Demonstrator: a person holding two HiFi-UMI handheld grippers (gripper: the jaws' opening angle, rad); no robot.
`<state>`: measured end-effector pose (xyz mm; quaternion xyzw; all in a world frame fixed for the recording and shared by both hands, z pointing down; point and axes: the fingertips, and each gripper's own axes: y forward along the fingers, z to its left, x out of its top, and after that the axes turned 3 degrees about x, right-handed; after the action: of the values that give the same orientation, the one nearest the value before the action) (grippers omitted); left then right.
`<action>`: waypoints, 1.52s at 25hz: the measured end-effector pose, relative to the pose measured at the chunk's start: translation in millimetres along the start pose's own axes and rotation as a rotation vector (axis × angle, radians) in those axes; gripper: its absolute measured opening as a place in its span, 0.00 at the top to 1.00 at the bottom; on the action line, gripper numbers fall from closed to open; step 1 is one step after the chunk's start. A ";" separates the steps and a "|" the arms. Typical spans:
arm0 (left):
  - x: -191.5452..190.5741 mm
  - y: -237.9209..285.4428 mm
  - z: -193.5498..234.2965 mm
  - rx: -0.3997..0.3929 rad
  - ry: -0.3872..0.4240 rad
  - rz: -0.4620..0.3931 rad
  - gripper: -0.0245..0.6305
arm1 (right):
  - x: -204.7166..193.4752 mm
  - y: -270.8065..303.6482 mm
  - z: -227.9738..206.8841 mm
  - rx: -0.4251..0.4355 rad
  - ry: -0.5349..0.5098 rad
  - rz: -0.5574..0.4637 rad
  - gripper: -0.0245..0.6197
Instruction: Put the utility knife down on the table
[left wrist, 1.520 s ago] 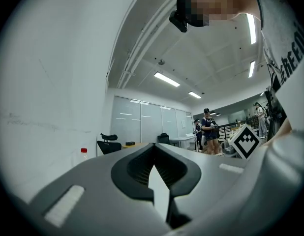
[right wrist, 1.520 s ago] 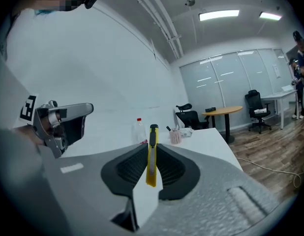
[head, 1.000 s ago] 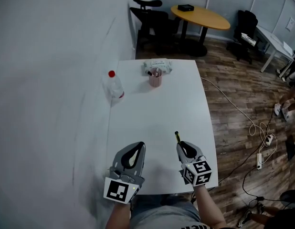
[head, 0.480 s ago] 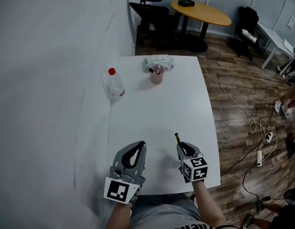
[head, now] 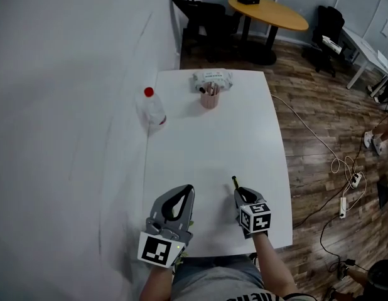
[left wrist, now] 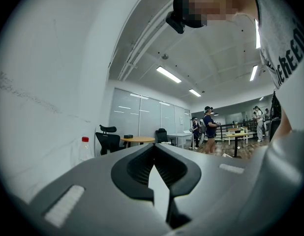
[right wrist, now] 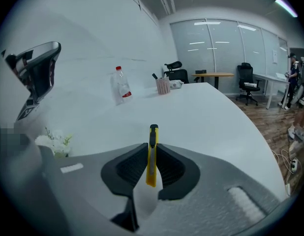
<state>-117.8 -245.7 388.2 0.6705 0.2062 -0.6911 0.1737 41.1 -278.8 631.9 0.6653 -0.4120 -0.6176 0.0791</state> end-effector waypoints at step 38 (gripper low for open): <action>1.5 -5.5 -3.5 0.024 0.012 0.000 0.94 | -5.7 1.3 -10.0 -0.048 -0.061 0.051 0.90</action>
<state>-117.7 -239.1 386.9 0.6766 0.1992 -0.6895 0.1645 50.0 -280.0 639.2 0.6333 -0.4161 -0.6451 0.0981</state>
